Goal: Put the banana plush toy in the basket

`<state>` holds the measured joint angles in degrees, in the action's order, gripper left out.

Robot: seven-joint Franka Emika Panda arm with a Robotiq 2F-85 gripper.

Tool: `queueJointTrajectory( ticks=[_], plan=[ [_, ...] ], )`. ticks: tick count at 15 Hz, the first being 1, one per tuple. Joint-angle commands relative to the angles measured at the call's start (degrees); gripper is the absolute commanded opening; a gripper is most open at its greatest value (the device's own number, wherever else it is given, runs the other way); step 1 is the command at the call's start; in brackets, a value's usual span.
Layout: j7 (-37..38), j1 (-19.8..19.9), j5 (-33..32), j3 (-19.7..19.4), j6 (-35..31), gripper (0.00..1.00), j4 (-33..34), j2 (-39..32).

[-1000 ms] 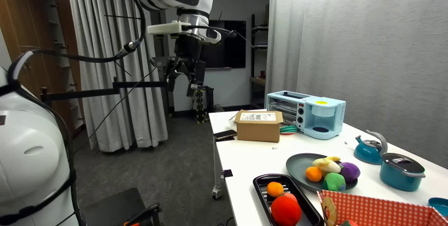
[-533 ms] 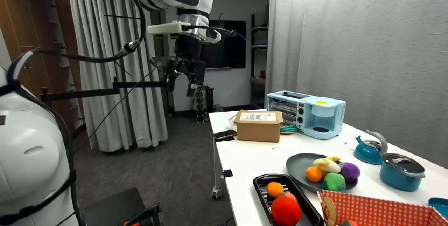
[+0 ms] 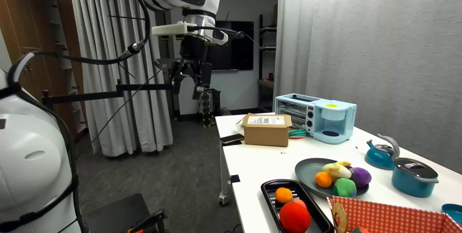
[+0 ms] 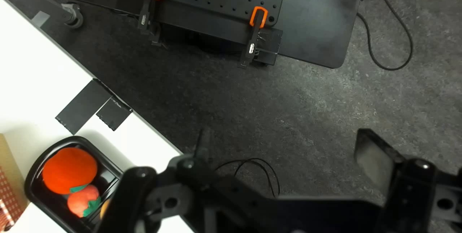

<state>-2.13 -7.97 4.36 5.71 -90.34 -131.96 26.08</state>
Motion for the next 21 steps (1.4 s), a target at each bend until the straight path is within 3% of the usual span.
queueJointTrajectory(
  ticks=[1,11,21],
  plan=[
    [0.07,0.45,-0.42,0.21,-1.24,1.0,-0.32,0.32],
    [0.47,5.02,-8.14,-2.48,-9.96,1.0,3.93,-8.13],
    [1.08,6.86,-15.96,-4.01,-17.24,1.0,20.54,-28.52]
  ],
)
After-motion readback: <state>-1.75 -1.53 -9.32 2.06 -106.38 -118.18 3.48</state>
